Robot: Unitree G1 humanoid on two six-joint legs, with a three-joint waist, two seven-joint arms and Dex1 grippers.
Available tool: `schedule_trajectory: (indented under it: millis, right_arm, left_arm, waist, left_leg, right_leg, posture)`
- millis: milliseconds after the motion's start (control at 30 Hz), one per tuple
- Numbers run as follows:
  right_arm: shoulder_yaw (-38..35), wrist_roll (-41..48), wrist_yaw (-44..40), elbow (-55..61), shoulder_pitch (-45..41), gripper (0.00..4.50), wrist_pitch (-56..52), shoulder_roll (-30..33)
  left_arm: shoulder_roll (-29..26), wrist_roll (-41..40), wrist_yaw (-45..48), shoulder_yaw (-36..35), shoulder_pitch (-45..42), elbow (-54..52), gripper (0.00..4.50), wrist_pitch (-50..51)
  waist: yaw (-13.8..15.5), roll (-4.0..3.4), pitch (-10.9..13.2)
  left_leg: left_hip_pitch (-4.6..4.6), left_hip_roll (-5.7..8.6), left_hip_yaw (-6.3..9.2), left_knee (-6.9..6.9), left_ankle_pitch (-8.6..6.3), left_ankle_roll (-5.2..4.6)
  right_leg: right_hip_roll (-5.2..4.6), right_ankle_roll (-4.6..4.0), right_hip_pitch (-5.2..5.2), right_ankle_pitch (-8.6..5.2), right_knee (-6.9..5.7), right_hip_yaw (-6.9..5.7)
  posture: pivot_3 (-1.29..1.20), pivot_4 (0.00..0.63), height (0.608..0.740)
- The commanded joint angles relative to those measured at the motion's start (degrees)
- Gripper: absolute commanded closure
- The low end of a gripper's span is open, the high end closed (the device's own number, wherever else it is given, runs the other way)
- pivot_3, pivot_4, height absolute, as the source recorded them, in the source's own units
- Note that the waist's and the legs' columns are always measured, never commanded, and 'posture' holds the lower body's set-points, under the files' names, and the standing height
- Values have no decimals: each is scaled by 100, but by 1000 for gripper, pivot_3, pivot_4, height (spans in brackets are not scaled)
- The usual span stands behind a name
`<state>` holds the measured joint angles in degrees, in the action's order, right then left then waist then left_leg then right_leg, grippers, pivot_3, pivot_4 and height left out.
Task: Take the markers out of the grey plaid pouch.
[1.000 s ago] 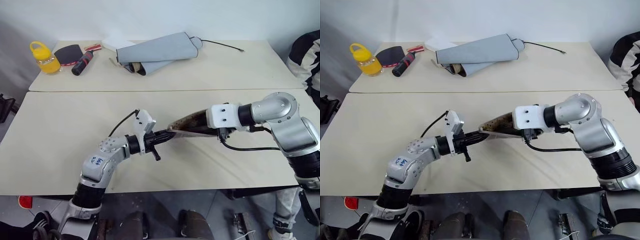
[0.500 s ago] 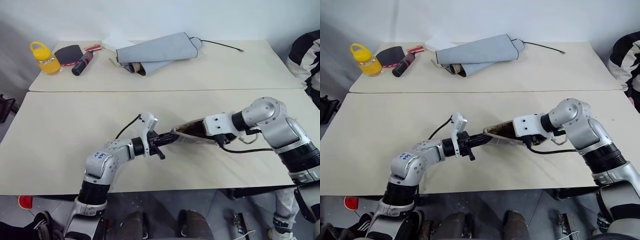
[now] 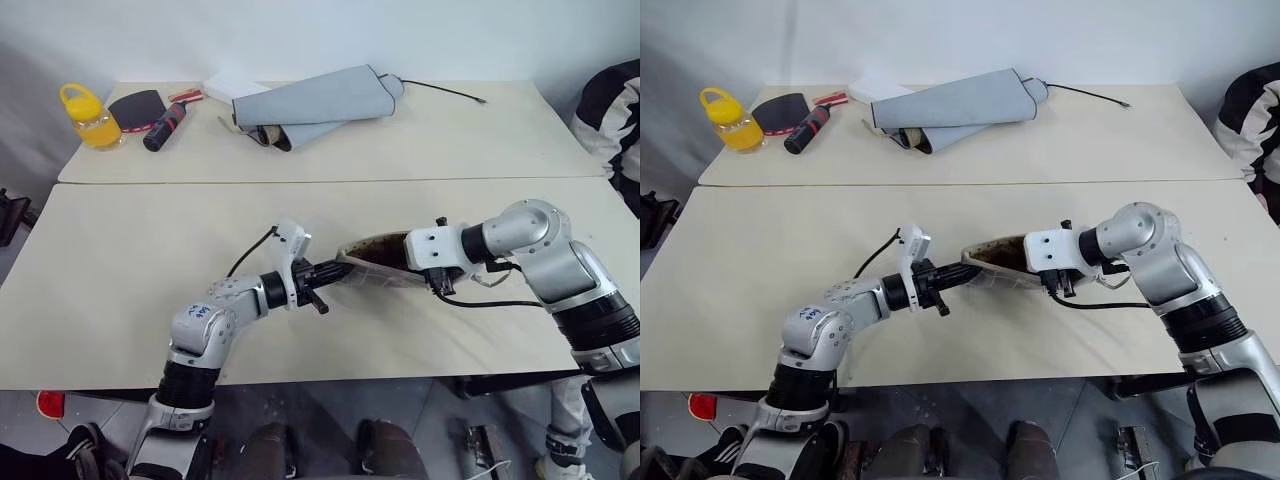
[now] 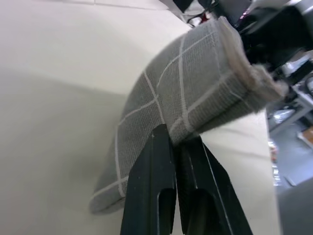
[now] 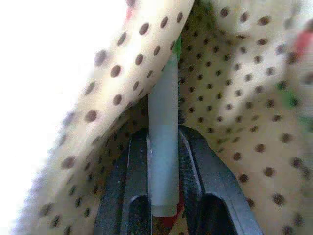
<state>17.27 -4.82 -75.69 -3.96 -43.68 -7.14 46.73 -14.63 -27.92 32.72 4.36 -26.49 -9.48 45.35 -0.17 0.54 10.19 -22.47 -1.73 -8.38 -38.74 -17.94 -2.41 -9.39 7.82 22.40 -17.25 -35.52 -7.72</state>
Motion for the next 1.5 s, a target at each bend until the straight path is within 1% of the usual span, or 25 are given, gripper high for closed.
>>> schedule_trajectory:
  millis: [33,167,333,467,600,667,733,800,867,967,1100,1200,1333,1400,1500]
  right_arm:
    - [-461,320,73,247,-11,4107,-185,139]
    - [-712,649,88,336,147,4107,-495,188]
    - [-1027,1248,123,643,191,4107,-1165,144]
    - [-920,1160,231,677,158,4107,-1131,165]
    - [-624,848,429,706,265,4107,-837,33]
    - [-631,926,446,753,298,4107,-936,-14]
    - [-842,1126,465,792,281,4107,-1007,-27]
    - [-1180,1645,421,978,192,4107,-1416,-74]
    - [-1440,2166,362,1213,106,4107,-1922,-69]
    - [-1703,2530,456,1312,-6,4107,-2199,-72]
    - [-1980,1932,1403,156,-401,4107,-1599,-111]
    - [-1686,1099,1998,-706,-372,4107,-882,65]
    - [-1125,77,2375,-1690,-9,4107,242,287]
    - [-1088,-35,2476,-2040,115,4107,516,240]
    - [-1165,92,2492,-2337,219,4107,692,33]
  left_arm:
    - [-278,242,53,-51,-75,-191,4500,-370]
    - [-468,302,100,-98,-139,-153,4500,-562]
    - [-489,426,8,-189,-241,7,4500,-922]
    - [-572,476,210,-45,-173,71,4500,-1093]
    - [-400,316,290,78,-117,-123,4500,-1023]
    - [-375,386,271,105,-90,-156,4500,-1041]
    - [-469,635,206,117,-61,-45,4500,-1245]
    - [-573,752,131,-104,-85,155,4500,-1475]
    - [-703,715,181,-332,-113,288,4500,-1548]
    - [-849,623,262,-483,-87,318,4500,-1488]
    - [-939,451,375,-593,155,204,4500,-1285]
    - [-906,325,413,-622,308,129,4500,-1163]
    - [-852,89,419,-727,345,59,4500,-1010]
    - [-851,38,398,-761,317,57,4500,-959]
    - [-864,10,377,-796,285,71,4500,-928]
  waist:
    - [1,0,0]
    - [13,0,0]
    - [11,0,0]
    - [6,0,0]
    - [13,0,0]
    - [19,0,0]
    - [11,0,0]
    - [8,0,0]
    - [9,0,0]
    - [1,0,0]
    - [15,0,0]
    - [32,0,0]
    - [-2,0,0]
    - [-13,0,0]
    - [-37,-2,1]
  left_leg:
    - [0,0,0,1,0,0]
    - [-1,0,1,1,-1,1]
    - [-5,1,1,2,-1,0]
    - [-4,1,1,2,-1,-1]
    - [-6,1,0,7,-1,0]
    - [-8,3,0,6,-1,0]
    - [-9,2,0,5,-1,0]
    - [-8,2,0,5,-1,0]
    - [-8,0,1,5,-1,0]
    - [-8,-2,2,7,-1,0]
    - [-8,2,-1,7,-2,-1]
    - [-9,4,1,3,-3,-2]
    - [-8,4,-2,15,-4,-1]
    - [-7,5,-6,21,-3,1]
    - [-6,4,-8,25,-1,1]
  right_leg:
    - [0,0,0,0,0,1]
    - [-1,0,0,0,2,-1]
    - [-2,0,3,0,1,-2]
    - [-2,0,3,0,1,-2]
    - [-2,0,6,0,2,-3]
    - [-2,0,6,0,2,-4]
    - [-2,0,6,0,2,-3]
    - [-1,0,6,0,2,-4]
    - [-1,0,7,0,2,-4]
    - [-1,0,8,0,2,-5]
    - [-3,0,7,0,4,-2]
    - [-5,0,6,0,2,-2]
    - [-3,0,9,0,3,-2]
    - [-2,0,12,0,3,-1]
    - [0,0,12,0,5,-1]
  posture:
    - [0,150,740]
    - [0,150,740]
    - [0,150,740]
    - [0,150,740]
    - [0,150,740]
    - [0,150,740]
    - [0,150,740]
    - [0,150,740]
    - [0,150,740]
    - [0,150,740]
    - [0,150,740]
    - [0,150,740]
    - [0,150,740]
    - [0,150,740]
    - [0,150,740]
